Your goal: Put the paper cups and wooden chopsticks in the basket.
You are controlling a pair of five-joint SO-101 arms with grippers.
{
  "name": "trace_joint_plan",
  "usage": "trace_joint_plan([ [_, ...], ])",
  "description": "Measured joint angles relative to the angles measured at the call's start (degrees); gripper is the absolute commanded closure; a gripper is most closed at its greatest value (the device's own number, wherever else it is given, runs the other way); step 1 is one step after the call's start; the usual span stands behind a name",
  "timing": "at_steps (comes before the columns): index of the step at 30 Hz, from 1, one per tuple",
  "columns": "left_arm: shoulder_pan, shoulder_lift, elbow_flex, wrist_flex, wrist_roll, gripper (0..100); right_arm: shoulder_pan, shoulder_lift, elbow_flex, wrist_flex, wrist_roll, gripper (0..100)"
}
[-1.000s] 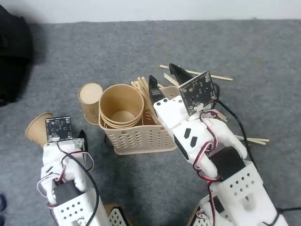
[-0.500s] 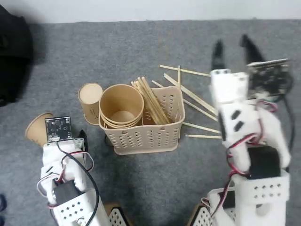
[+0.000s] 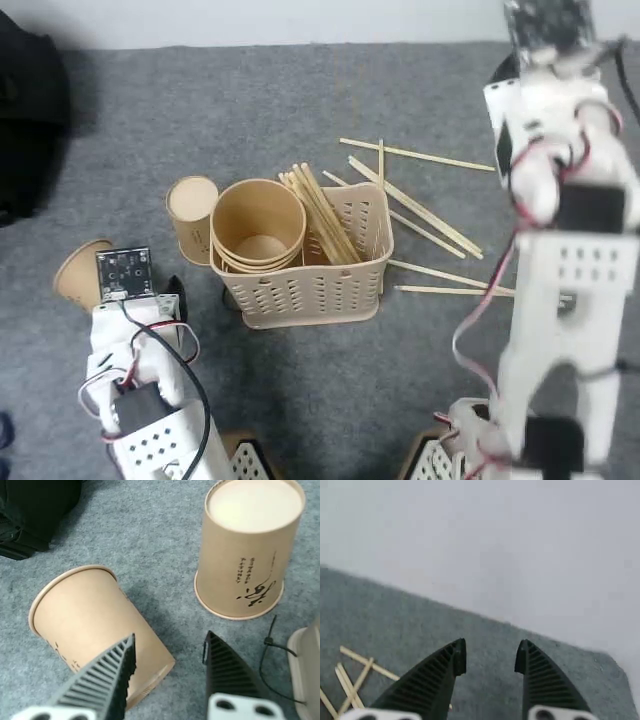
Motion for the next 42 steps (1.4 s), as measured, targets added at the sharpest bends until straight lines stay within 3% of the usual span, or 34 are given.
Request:
trace_joint_plan([
  [7,0.0,0.0,0.0,0.0,0.0,79,0.26,18.11,-17.67,10.64,7.65,82.6],
  [14,0.0,0.0,0.0,0.0,0.0,79,0.26,30.15,-23.74,15.82,16.97,82.6],
  [21,0.0,0.0,0.0,0.0,0.0,79,0.26,39.82,-23.82,15.3,21.1,82.3],
  [28,0.0,0.0,0.0,0.0,0.0,79,0.18,52.92,-23.91,8.53,22.24,82.3],
  [42,0.0,0.0,0.0,0.0,0.0,79,-0.79,65.23,-23.91,4.48,35.43,82.6],
])
